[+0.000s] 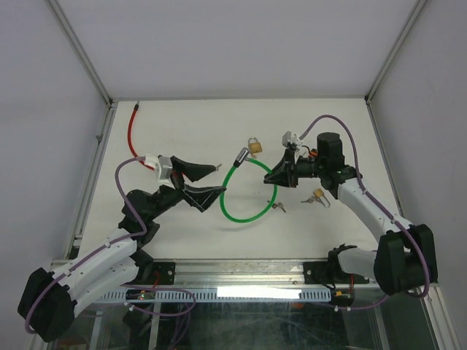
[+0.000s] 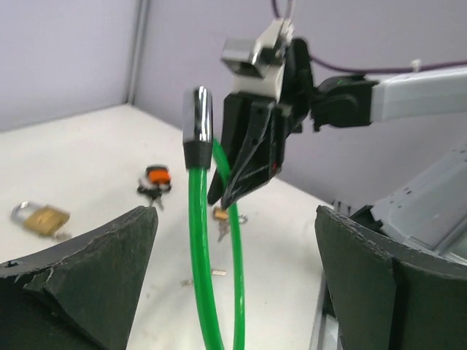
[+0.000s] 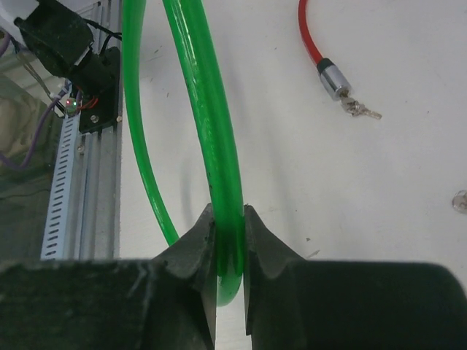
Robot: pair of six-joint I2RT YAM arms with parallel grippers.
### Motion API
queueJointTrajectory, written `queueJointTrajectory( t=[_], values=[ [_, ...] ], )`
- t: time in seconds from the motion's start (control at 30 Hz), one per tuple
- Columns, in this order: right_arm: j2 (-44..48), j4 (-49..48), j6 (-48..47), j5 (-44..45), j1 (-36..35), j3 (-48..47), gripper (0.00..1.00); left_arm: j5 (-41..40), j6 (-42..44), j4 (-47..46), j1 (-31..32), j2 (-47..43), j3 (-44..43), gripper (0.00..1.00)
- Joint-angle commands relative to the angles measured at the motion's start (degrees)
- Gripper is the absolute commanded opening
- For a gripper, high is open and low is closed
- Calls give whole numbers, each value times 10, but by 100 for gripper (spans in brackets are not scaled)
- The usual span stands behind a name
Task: Lock with the key
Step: Place the lock at the center of the board.
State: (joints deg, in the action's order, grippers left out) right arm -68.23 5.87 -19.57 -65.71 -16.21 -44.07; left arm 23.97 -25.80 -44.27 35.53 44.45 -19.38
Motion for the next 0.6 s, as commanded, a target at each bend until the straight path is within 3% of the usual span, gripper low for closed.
queueJointTrajectory(
  t=[0.0,0.13,0.3,0.57],
  values=[
    [-24,-46,106,13,15,-46,0,-86,18,38,-5,8,32,93],
    [-39,-69,157,25,28,-45,0,-133,-12,7,-5,7,67,99],
    [-61,-71,212,73,33,-55,0,-200,-44,-3,-5,-10,109,99],
    [-147,-47,318,186,33,-121,0,-291,-56,83,-5,-12,111,99]
  ],
)
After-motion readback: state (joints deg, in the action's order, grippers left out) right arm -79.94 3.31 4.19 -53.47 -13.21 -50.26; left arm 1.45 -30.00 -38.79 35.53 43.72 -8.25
